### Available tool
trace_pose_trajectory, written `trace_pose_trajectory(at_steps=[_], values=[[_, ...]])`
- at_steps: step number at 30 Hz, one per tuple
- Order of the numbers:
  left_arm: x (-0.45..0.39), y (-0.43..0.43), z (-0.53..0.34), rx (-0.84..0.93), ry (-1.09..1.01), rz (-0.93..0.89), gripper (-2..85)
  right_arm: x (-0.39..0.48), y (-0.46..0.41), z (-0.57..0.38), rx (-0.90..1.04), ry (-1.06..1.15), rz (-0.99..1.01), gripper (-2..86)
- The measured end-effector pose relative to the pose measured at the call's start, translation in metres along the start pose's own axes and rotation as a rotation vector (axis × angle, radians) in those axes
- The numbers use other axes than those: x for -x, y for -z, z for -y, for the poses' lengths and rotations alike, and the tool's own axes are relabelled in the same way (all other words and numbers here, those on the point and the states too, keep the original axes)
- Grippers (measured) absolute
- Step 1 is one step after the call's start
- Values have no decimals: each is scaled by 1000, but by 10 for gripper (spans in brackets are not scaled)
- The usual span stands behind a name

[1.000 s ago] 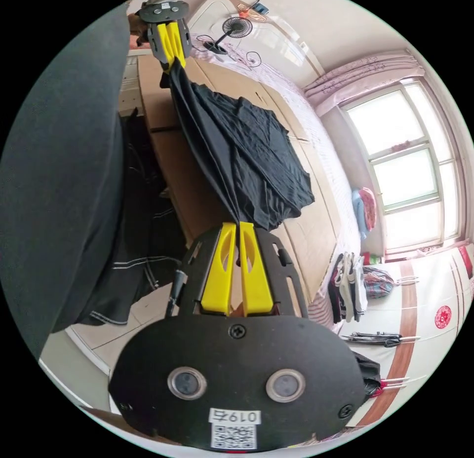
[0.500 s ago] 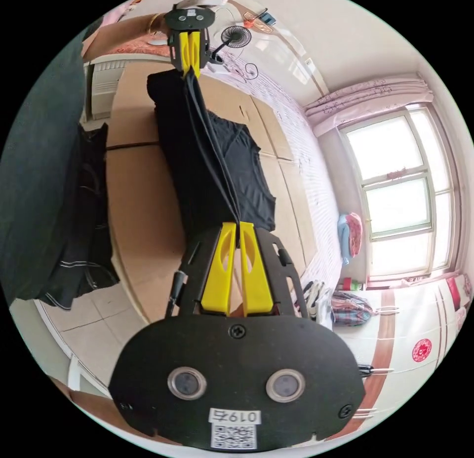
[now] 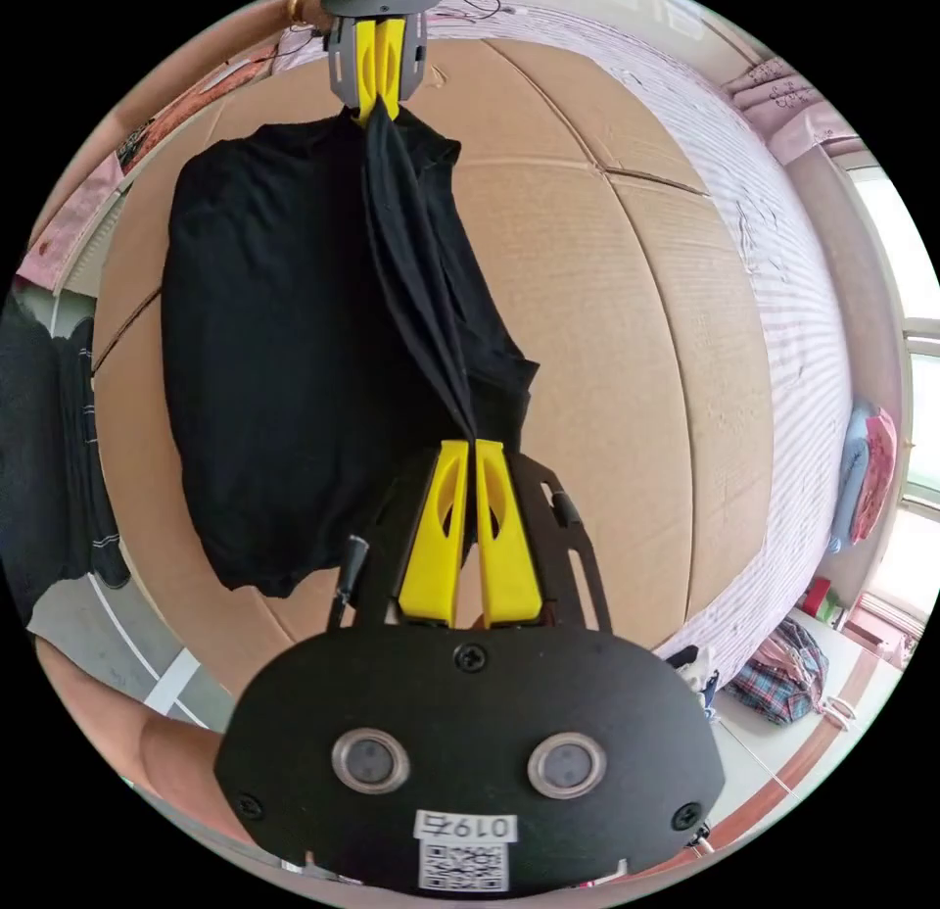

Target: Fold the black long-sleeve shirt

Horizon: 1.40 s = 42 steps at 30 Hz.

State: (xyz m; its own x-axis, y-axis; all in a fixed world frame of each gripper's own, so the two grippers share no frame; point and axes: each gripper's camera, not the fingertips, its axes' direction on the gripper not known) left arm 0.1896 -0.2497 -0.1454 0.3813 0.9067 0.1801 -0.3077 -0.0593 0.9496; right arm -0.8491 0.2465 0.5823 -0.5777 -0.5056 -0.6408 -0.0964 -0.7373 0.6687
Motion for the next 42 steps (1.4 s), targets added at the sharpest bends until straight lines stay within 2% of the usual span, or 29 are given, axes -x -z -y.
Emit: trace_pose_trajectory(at_steps=[4,13,19,21,25,27,28,33,35,38,42], values=[[27,-9,4,2,-6,-32,13,-27,-18,-3,2,17,-40,19],[101,-15,-11,17,71,-201,12,-139,-64,-18,8,-98,262,64],[136,0,-66,-144,229,-220,20,-189,-86,-51,1,-171,413,61],[133,9,-99,-262,309,-180,26,-200,-87,-74,-61,-224,410,44],[80,12,-140,-430,304,-61,49,-209,-77,-119,-252,-369,370,7],[30,0,-158,-493,291,51,82,-193,-63,-150,-448,-395,368,-2],[18,-4,-162,-503,297,84,86,-186,-59,-156,-494,-406,355,-3],[-57,-37,-170,-492,416,527,72,-118,-43,-198,-844,-465,275,-9],[-60,-42,-170,-511,404,484,69,-97,-44,-202,-920,-463,270,-9],[-57,-47,-172,-519,370,383,68,-72,-49,-192,-886,-456,235,-10],[-54,-57,-177,-469,381,387,57,-55,-59,-164,-739,-471,194,-10]])
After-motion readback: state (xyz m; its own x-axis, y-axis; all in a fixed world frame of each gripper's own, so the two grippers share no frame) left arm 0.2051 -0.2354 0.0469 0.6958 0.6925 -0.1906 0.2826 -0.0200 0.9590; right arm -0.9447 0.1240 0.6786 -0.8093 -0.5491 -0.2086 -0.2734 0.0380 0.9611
